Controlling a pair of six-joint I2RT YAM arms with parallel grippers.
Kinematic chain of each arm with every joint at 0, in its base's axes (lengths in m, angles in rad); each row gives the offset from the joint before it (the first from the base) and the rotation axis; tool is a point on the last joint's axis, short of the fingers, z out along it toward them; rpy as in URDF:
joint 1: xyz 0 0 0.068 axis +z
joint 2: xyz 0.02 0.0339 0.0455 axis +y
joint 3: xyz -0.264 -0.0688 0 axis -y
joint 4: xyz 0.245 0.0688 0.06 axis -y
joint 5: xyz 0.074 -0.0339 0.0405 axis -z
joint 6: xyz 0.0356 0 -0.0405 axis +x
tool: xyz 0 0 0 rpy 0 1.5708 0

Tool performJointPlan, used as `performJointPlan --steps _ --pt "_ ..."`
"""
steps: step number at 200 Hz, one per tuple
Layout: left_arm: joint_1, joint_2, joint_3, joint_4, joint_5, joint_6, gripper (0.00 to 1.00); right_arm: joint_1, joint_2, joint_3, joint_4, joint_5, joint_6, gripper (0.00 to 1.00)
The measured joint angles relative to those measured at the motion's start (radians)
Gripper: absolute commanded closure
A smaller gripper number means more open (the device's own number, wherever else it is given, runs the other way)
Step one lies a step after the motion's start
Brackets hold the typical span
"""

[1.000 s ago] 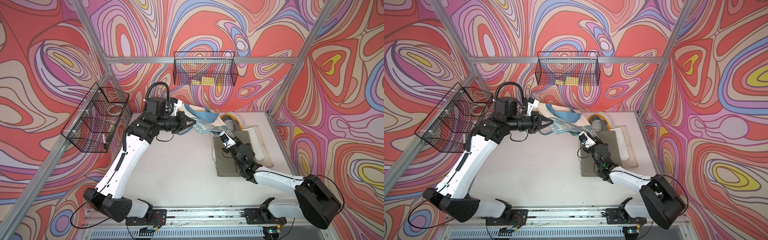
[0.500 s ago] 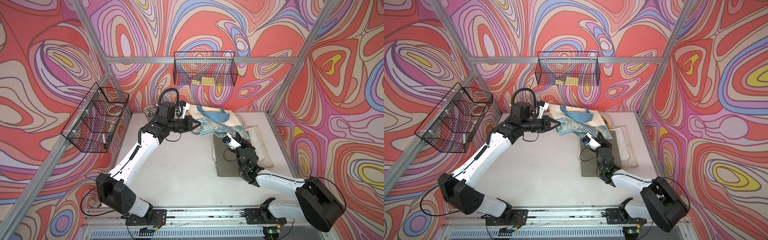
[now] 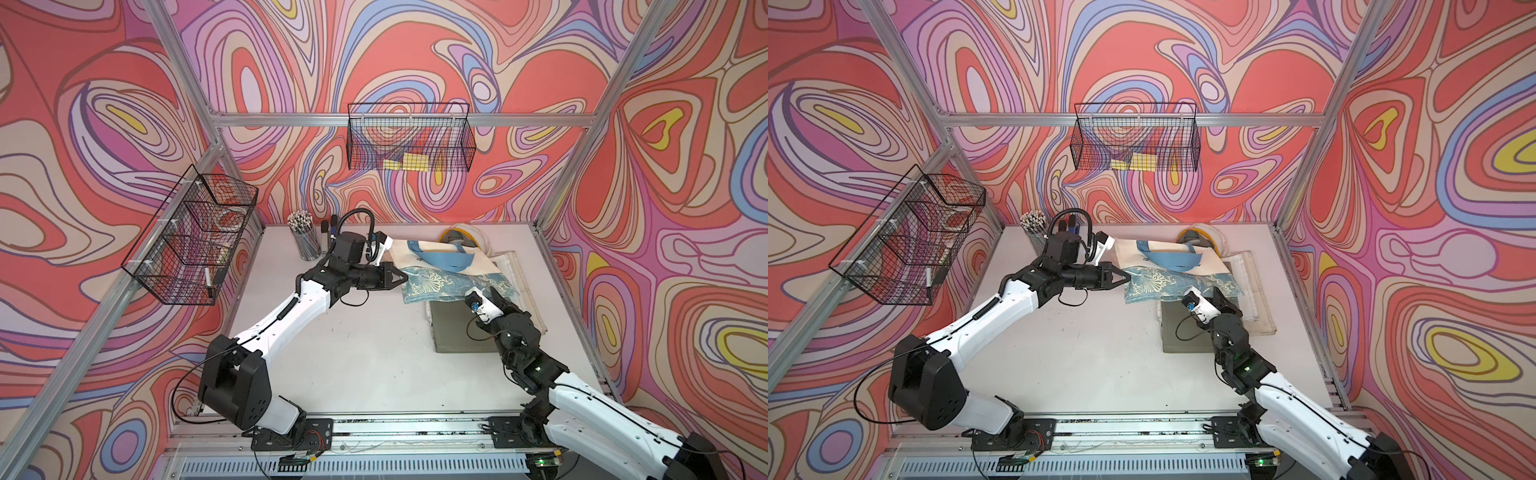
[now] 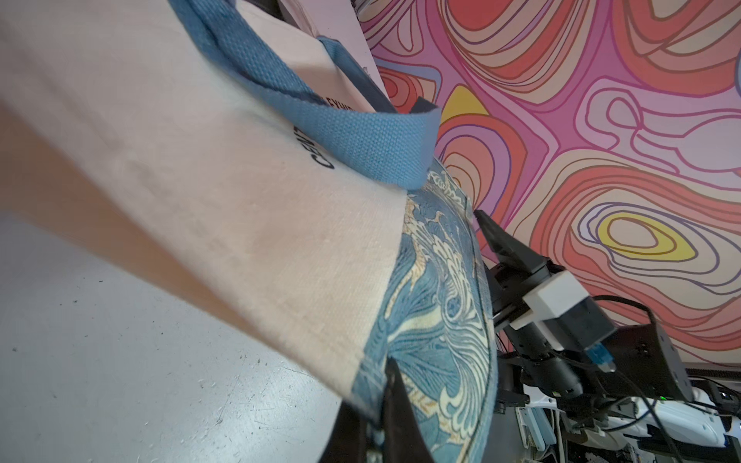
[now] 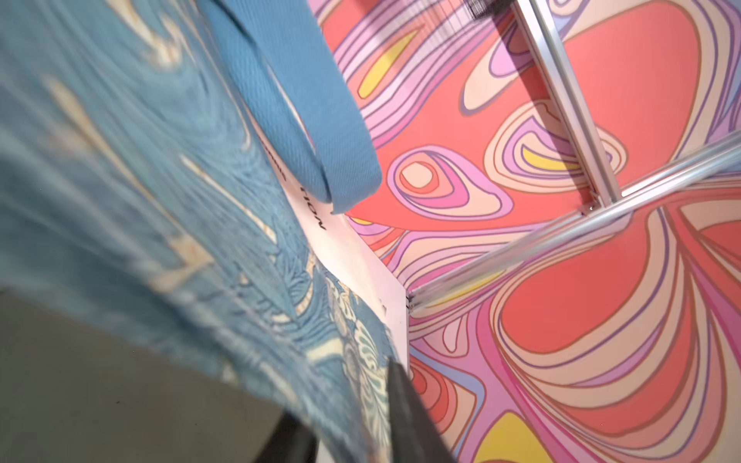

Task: Put away the canvas bag
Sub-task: Place the canvas bag at the center of the board.

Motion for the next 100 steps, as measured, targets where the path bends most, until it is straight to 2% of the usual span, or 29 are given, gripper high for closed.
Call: performJointPlan --steps 35,62,100 --pt "-0.011 0.000 -0.110 0.061 -0.035 -0.024 1.00 0.001 0.010 0.262 -0.343 -0.141 0.233 0.33" --pt "-0.011 0.006 -0.166 0.087 -0.045 -0.046 1.00 0.002 0.042 0.379 -0.527 -0.171 0.365 0.21" --pt "-0.011 0.031 -0.161 0.075 -0.026 -0.026 1.00 -0.043 0.185 0.475 -0.676 -0.214 0.493 0.24"
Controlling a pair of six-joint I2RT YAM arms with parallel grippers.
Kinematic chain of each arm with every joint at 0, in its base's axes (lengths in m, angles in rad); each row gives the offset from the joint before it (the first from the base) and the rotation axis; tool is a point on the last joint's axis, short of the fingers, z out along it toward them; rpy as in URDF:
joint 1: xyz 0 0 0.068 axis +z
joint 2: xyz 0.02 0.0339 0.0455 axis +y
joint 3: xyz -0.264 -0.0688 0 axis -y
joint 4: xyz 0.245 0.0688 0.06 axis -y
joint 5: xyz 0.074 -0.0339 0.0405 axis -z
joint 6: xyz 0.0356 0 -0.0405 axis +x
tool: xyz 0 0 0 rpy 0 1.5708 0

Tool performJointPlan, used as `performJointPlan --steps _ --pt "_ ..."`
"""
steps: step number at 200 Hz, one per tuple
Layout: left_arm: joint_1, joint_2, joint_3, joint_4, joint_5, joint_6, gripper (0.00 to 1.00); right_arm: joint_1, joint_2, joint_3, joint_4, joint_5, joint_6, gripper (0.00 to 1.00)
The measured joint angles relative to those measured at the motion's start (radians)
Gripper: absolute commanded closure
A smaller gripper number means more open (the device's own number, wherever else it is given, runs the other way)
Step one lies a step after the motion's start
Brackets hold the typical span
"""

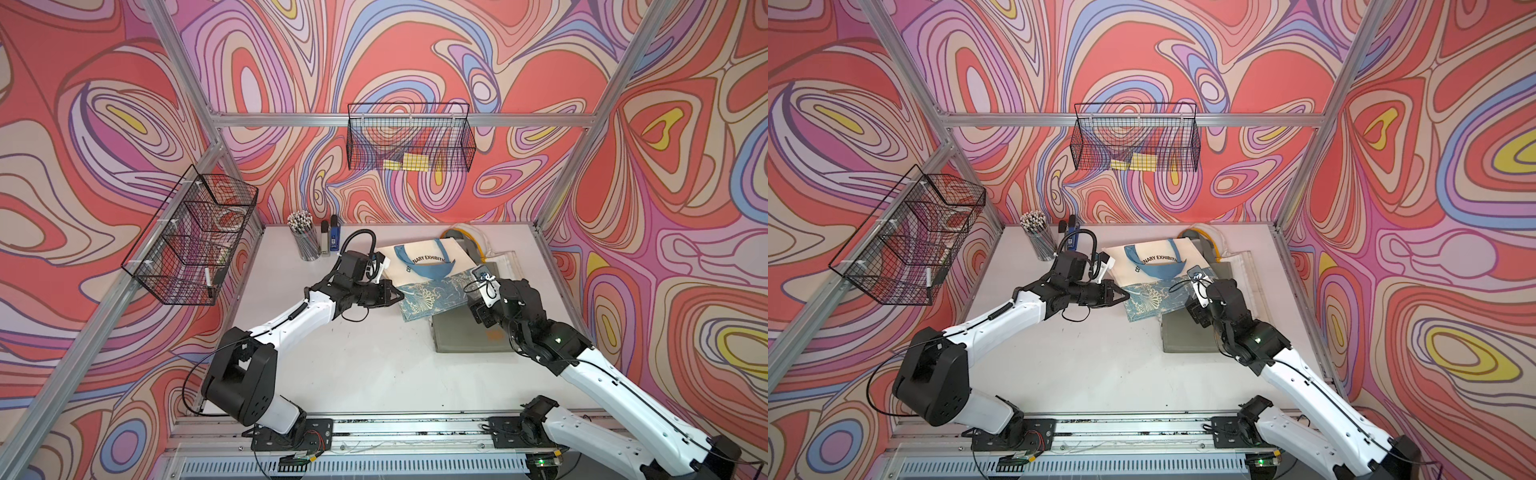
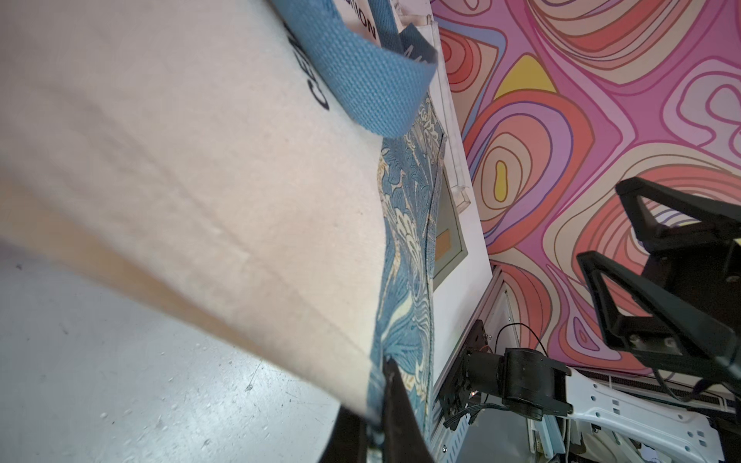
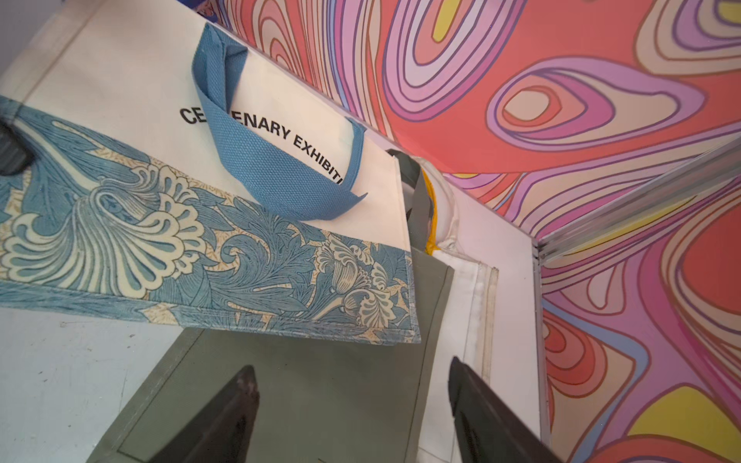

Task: Put away the canvas bag
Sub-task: Place the canvas bag at the center of the board.

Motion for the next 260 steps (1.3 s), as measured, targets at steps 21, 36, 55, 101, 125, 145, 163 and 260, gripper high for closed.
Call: performJointPlan --steps 21,36,55,101,125,145,163,260 --pt "0.001 0.005 0.008 -0.031 0.010 0.035 1.00 -0.111 0.119 0.061 -0.037 -0.116 0.072 0.27" --pt "0.004 0.005 0.011 -0.060 0.023 0.066 1.00 -0.211 0.199 0.097 -0.048 -0.224 0.121 0.29" --pt "0.016 0.005 0.011 -0.100 0.044 0.108 1.00 -0.302 0.301 0.143 -0.056 -0.348 0.168 0.29" --pt "0.064 0.036 0.012 -0.174 0.087 0.196 1.00 -0.427 0.579 0.257 -0.040 -0.553 0.208 0.28" --pt "0.071 0.077 0.027 -0.216 0.088 0.231 1.00 -0.482 0.698 0.307 -0.005 -0.626 0.221 0.28" --pt "0.073 0.102 0.058 -0.258 0.082 0.267 1.00 -0.547 0.743 0.311 0.020 -0.690 0.238 0.29" --pt "0.080 0.117 0.082 -0.288 0.079 0.297 1.00 -0.588 0.782 0.343 0.008 -0.736 0.230 0.31" --pt "0.088 0.191 0.153 -0.367 0.062 0.360 1.00 -0.586 0.978 0.443 -0.060 -0.821 0.237 0.42"
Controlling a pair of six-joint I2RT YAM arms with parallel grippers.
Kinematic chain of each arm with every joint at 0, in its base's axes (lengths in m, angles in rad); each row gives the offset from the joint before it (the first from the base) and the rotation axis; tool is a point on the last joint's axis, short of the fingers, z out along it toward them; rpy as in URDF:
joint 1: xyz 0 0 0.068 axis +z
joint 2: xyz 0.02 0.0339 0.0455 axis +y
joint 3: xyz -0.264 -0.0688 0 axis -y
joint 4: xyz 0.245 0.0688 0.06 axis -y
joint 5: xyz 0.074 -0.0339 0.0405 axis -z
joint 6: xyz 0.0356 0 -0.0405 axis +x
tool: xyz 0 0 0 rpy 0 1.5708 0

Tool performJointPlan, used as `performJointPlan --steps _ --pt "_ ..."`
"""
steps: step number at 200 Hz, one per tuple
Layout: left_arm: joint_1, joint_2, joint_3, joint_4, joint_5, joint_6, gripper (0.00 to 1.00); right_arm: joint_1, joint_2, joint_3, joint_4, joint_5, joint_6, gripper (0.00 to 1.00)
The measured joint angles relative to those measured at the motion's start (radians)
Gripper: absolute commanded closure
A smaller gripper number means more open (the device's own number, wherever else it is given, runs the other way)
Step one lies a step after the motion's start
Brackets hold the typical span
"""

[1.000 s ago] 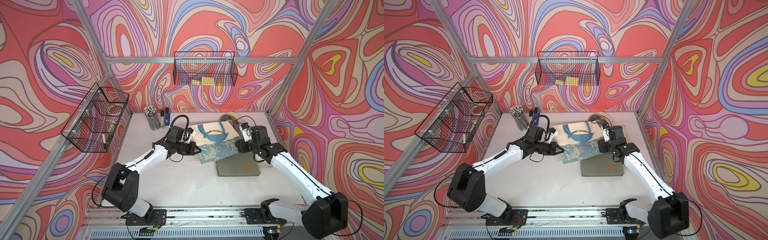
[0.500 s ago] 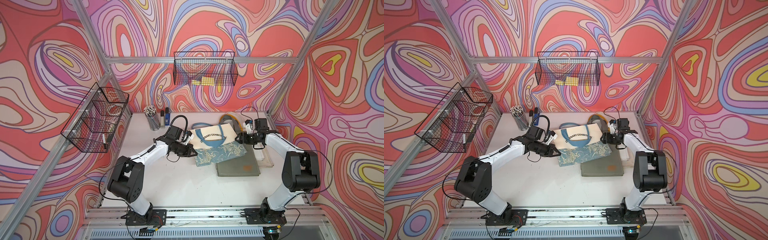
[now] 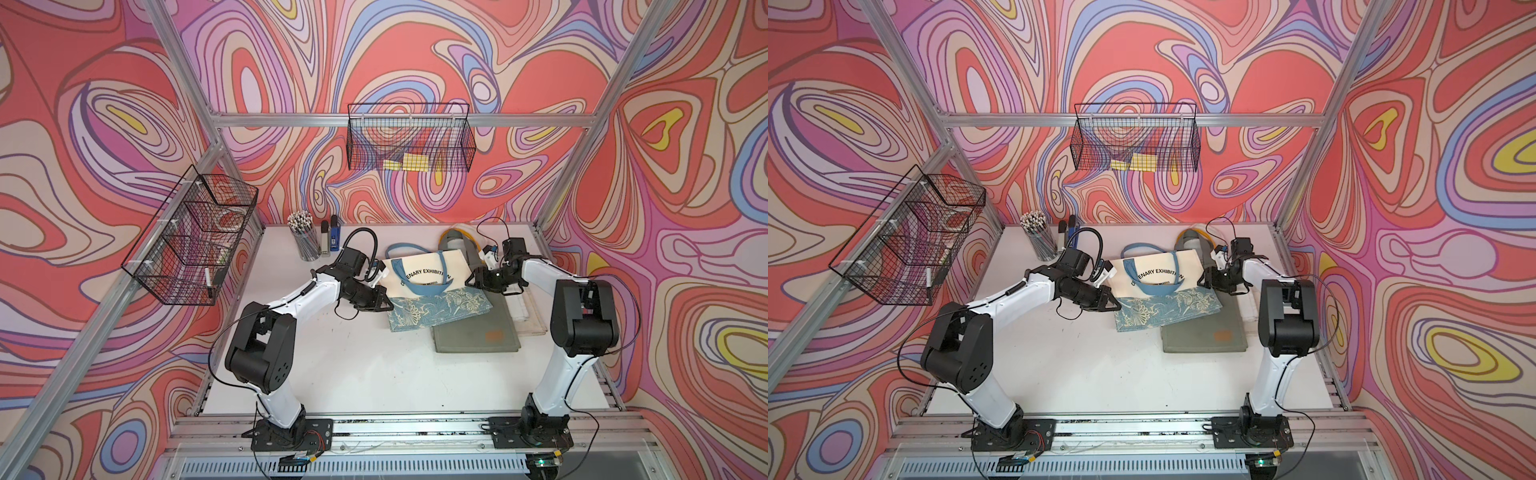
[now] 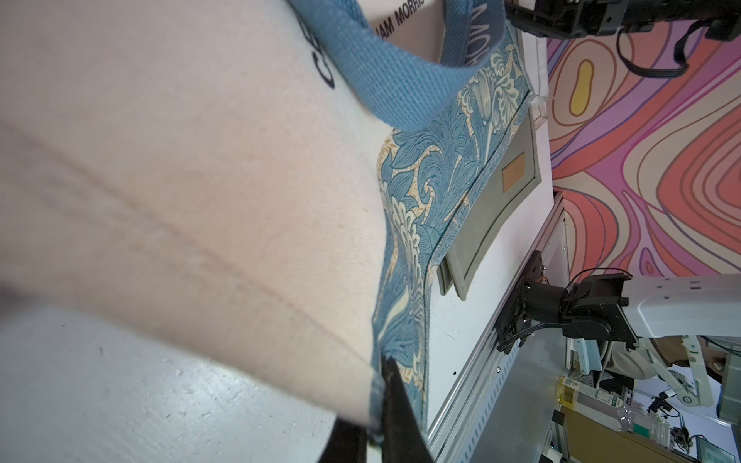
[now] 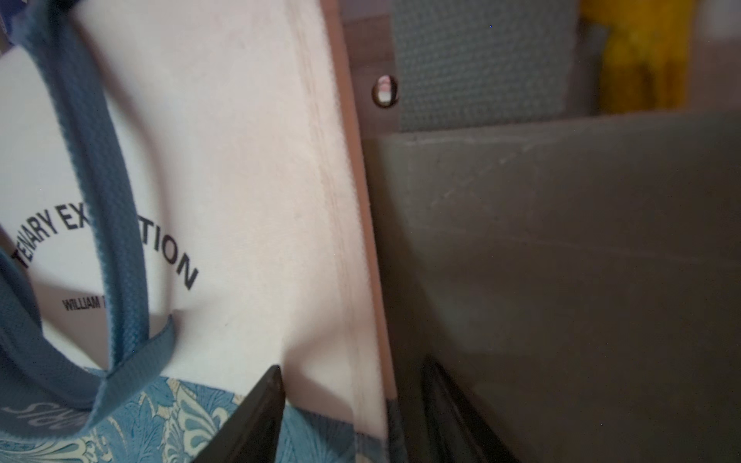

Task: Put away the canvas bag
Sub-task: Place the canvas bag at the center of the board.

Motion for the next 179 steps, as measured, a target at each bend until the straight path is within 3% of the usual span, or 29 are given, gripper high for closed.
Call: performJointPlan --steps 48,120,153,179 --pt "0.000 0.002 0.001 0.000 -0.005 -0.002 1.00 0.007 0.000 0.002 -0.002 0.033 0.012 0.54" --pt "0.000 0.031 0.031 -0.021 -0.018 -0.029 1.00 -0.002 0.005 -0.003 0.008 0.030 0.068 1.00" --pt "0.000 0.032 0.032 -0.021 -0.023 -0.044 1.00 -0.002 -0.012 -0.014 0.018 0.026 0.100 1.00" --pt "0.000 0.026 0.032 -0.021 -0.033 -0.055 1.00 -0.002 -0.106 -0.043 0.033 0.022 0.132 1.00"
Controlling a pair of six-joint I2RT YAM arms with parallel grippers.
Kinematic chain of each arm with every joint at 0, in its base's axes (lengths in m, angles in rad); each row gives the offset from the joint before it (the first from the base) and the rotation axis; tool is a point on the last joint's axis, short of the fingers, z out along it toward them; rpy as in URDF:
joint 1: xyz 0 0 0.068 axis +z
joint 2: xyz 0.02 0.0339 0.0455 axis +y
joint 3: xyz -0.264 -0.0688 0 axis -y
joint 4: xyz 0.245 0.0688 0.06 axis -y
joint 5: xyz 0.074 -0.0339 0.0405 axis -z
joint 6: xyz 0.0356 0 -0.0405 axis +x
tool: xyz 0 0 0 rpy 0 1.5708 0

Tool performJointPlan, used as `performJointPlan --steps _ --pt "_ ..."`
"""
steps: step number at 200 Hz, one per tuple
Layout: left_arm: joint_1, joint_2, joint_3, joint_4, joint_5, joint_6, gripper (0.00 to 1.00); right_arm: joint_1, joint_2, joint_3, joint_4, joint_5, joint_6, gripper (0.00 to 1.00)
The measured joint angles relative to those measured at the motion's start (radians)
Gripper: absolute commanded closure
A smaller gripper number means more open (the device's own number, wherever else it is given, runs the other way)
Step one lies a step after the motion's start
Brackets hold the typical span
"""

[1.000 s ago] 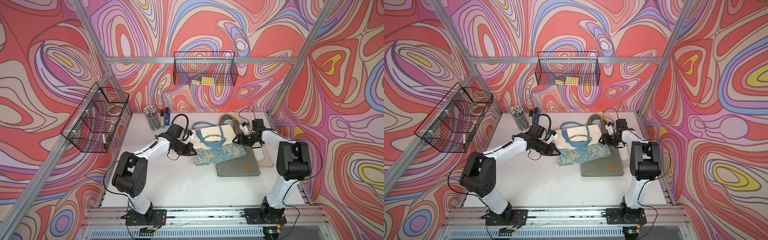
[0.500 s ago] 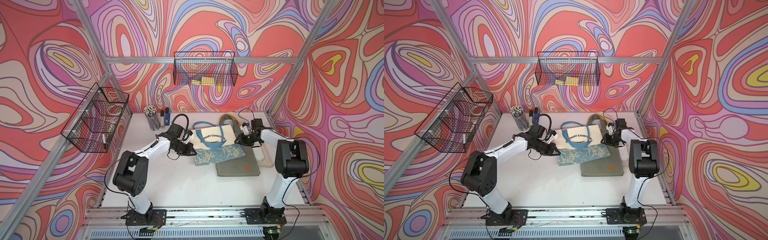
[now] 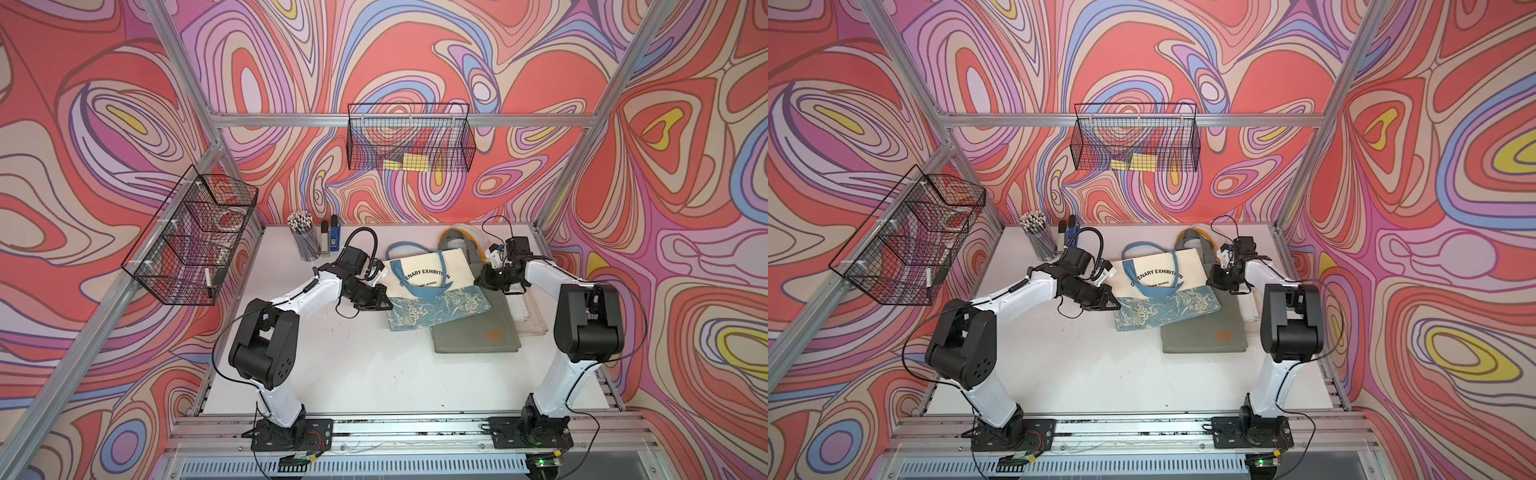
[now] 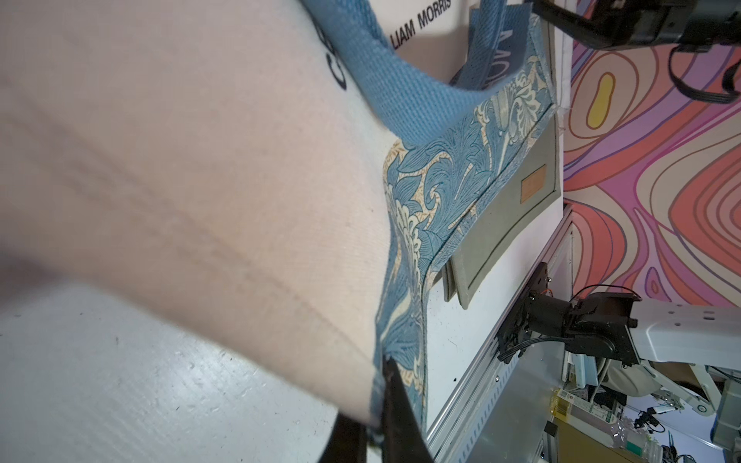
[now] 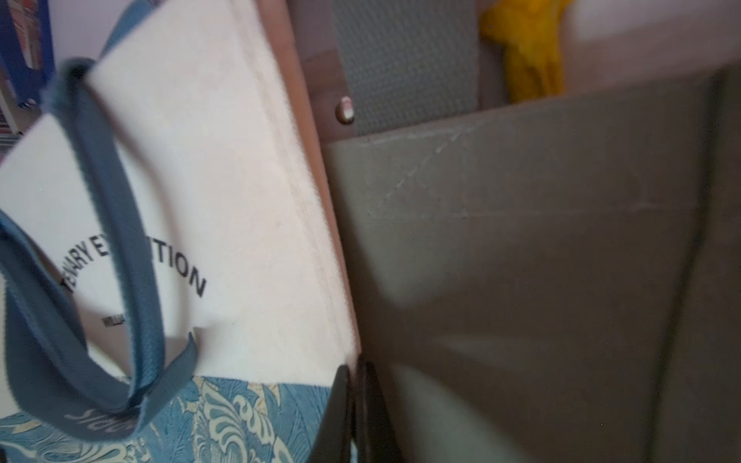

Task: Put away the canvas bag
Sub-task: Place the canvas bag at the center of the board.

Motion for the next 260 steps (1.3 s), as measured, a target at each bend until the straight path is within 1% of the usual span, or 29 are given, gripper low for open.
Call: performJointPlan --steps 34,67,101,131,147,160,193,224,260 --pt "-0.019 -0.041 0.002 0.021 -0.009 -0.036 1.00 0.003 -0.186 -0.010 0.005 -0.013 0.030 1.00" --pt "-0.091 -0.056 0.067 0.023 -0.024 -0.067 1.00 -0.018 -0.289 0.002 -0.052 0.008 0.016 1.00" --pt "-0.174 -0.037 0.136 0.046 -0.021 -0.118 1.00 -0.106 -0.375 -0.046 -0.100 0.041 -0.010 1.00" --pt "-0.217 0.040 0.154 0.105 -0.005 -0.167 1.00 -0.223 -0.437 -0.134 -0.115 0.049 -0.035 1.00" --pt "-0.230 0.108 0.179 0.130 -0.001 -0.189 1.00 -0.273 -0.434 -0.172 -0.110 0.051 -0.049 1.00" --pt "-0.239 0.161 0.201 0.149 -0.001 -0.204 1.00 -0.293 -0.412 -0.191 -0.099 0.056 -0.059 1.00" --pt "-0.245 0.272 0.262 0.162 0.002 -0.241 1.00 -0.303 -0.277 -0.187 -0.034 0.082 -0.059 1.00" --pt "-0.238 0.313 0.309 0.161 -0.005 -0.257 1.00 -0.310 -0.213 -0.189 0.029 0.132 -0.057 1.00" --pt "-0.246 0.315 0.335 0.155 -0.010 -0.261 1.00 -0.308 -0.231 -0.189 0.038 0.145 -0.052 1.00"
